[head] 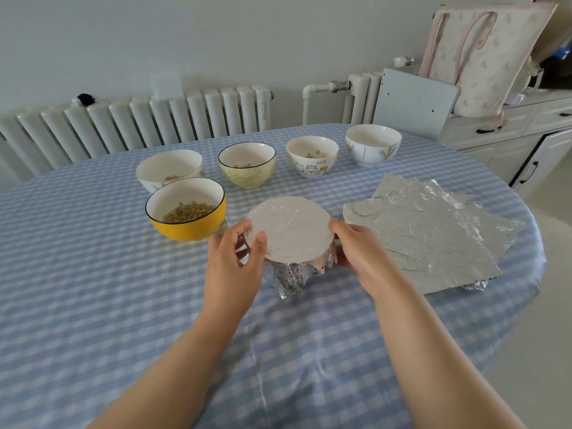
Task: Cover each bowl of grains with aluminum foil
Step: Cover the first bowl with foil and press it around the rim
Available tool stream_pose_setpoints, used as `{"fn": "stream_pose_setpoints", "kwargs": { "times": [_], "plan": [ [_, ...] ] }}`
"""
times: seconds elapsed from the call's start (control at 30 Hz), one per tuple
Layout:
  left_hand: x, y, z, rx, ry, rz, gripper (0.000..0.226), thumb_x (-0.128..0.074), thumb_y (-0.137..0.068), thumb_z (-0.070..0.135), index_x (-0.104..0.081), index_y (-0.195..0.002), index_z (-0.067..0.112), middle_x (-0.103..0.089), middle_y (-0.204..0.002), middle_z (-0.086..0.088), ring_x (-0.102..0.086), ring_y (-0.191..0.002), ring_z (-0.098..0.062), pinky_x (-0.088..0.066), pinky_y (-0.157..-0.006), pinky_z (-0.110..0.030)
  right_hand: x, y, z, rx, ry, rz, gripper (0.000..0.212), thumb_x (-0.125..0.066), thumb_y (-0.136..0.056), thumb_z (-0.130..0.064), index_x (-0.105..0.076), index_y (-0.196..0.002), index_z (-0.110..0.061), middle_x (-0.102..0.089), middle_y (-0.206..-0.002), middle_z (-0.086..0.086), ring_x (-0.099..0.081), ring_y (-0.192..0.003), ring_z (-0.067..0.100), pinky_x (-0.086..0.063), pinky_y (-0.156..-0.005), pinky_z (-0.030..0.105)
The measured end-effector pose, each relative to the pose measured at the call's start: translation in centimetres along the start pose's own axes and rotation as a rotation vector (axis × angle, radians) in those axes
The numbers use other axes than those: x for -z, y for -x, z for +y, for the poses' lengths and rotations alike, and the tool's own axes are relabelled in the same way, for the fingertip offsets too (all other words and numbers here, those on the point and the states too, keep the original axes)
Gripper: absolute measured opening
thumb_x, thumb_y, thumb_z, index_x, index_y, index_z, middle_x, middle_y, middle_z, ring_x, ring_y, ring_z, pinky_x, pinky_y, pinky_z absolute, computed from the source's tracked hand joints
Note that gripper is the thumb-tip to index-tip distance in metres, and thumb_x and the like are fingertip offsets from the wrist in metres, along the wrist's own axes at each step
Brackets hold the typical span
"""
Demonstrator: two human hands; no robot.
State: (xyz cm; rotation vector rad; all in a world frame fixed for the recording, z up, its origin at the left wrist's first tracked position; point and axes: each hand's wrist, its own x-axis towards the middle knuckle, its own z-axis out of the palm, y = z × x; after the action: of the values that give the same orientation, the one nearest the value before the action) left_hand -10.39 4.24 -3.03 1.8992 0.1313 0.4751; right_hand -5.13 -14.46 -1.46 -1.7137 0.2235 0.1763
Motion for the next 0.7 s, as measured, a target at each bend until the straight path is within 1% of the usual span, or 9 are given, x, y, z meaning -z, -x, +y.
{"fn": "stream_pose_setpoints", "kwargs": {
  "times": [0.1, 0.2, 0.27, 0.33, 0.37, 0.43, 0.5, 0.6, 0.7],
  "plan": [
    [0.1, -0.6, -0.2, 0.025, 0.019, 0.006, 0.026, -0.060, -0.092, 0.037, -0.059, -0.118, 0.033, -0.051, -0.121, 0.004, -0.061, -0.105, -0.007, -0.051, -0.084, -0.015, -0.3, 0.0, 0.7, 0.033, 0.006, 0.046, 0.054, -0.049, -0.078, -0.055, -0.062, -0.080, -0.003, -0.057, -0.070, 0.004, -0.050, -0.069, 0.020, -0.037, -0.069, 0.036],
    [-0.1, -0.6, -0.4, 0.003, 0.022, -0.013, 0.024, -0.060, -0.093, 0.032, -0.057, -0.115, 0.040, -0.041, -0.129, 0.004, -0.052, -0.117, -0.010, -0.046, -0.094, -0.026, -0.4, 0.4, 1.6, 0.112, -0.067, 0.070, 0.061, -0.037, -0.099, -0.050, -0.059, -0.094, 0.007, -0.061, -0.074, 0.014, -0.053, -0.070, 0.024, -0.042, -0.071, 0.038],
    [0.1, -0.6, -0.3, -0.091, -0.052, 0.024, 0.030, -0.062, -0.092, 0.028, -0.055, -0.119, 0.039, -0.033, -0.136, 0.002, -0.036, -0.131, -0.011, -0.036, -0.101, -0.025, -0.7, 0.9, 2.2, 0.122, -0.108, 0.105, 0.058, -0.033, -0.100, -0.050, -0.062, -0.096, 0.001, -0.066, -0.084, 0.023, -0.064, -0.078, 0.031, -0.052, -0.084, 0.045],
    [0.6, -0.8, 0.0, -0.204, -0.083, 0.042, 0.033, -0.062, -0.092, 0.027, -0.053, -0.123, 0.037, -0.029, -0.142, 0.002, -0.027, -0.138, -0.010, -0.029, -0.104, -0.016, -1.0, 1.3, 2.9, 0.159, -0.093, 0.180, 0.049, -0.035, -0.100, -0.048, -0.061, -0.091, -0.007, -0.067, -0.090, 0.020, -0.066, -0.087, 0.033, -0.050, -0.091, 0.057],
    [0.8, -0.9, 0.4, -0.237, -0.084, 0.027, 0.033, -0.061, -0.093, 0.030, -0.052, -0.123, 0.038, -0.029, -0.144, 0.003, -0.026, -0.139, -0.009, -0.027, -0.102, -0.010, -1.0, 1.6, 3.1, 0.207, -0.075, 0.222, 0.040, -0.036, -0.100, -0.045, -0.060, -0.091, -0.015, -0.067, -0.096, 0.012, -0.066, -0.090, 0.026, -0.050, -0.092, 0.054],
    [1.1, -1.5, 1.4, -0.265, -0.102, -0.054, 0.035, -0.055, -0.091, 0.043, -0.052, -0.125, 0.036, -0.030, -0.147, 0.007, -0.025, -0.141, -0.007, -0.024, -0.098, -0.004, -1.2, 2.7, 3.0, 0.346, -0.041, 0.289, 0.019, -0.040, -0.100, -0.040, -0.056, -0.105, -0.031, -0.056, -0.122, 0.002, -0.060, -0.102, 0.006, -0.049, -0.094, 0.027],
    [1.1, -2.2, 2.3, -0.284, -0.174, -0.183, 0.052, -0.049, -0.089, 0.061, -0.051, -0.132, 0.032, -0.029, -0.151, 0.009, -0.021, -0.143, -0.005, -0.021, -0.099, -0.001, -1.5, 3.6, 2.7, 0.472, 0.002, 0.304, 0.029, -0.044, -0.098, -0.034, -0.055, -0.122, -0.021, -0.046, -0.130, -0.004, -0.052, -0.106, -0.009, -0.042, -0.086, 0.005],
    [0.9, -3.7, 2.5, -0.358, -0.456, -0.387, 0.086, -0.034, -0.075, 0.084, -0.035, -0.146, 0.034, -0.016, -0.160, 0.008, -0.008, -0.148, -0.009, -0.013, -0.119, -0.030, -2.4, 4.1, 2.8, 0.518, 0.088, 0.241, 0.050, -0.047, -0.093, -0.041, -0.050, -0.135, -0.013, -0.041, -0.133, -0.008, -0.052, -0.107, -0.008, -0.045, -0.092, 0.012],
    [1.1, -4.7, 2.1, -0.344, -0.591, -0.518, 0.111, -0.028, -0.060, 0.099, -0.025, -0.151, 0.036, -0.013, -0.161, 0.013, -0.010, -0.148, -0.010, -0.017, -0.119, -0.048, -2.5, 4.2, 3.5, 0.504, 0.168, 0.187, 0.064, -0.051, -0.089, -0.047, -0.038, -0.145, -0.020, -0.037, -0.133, -0.017, -0.044, -0.117, -0.005, -0.034, -0.095, 0.004]
  ]
}}
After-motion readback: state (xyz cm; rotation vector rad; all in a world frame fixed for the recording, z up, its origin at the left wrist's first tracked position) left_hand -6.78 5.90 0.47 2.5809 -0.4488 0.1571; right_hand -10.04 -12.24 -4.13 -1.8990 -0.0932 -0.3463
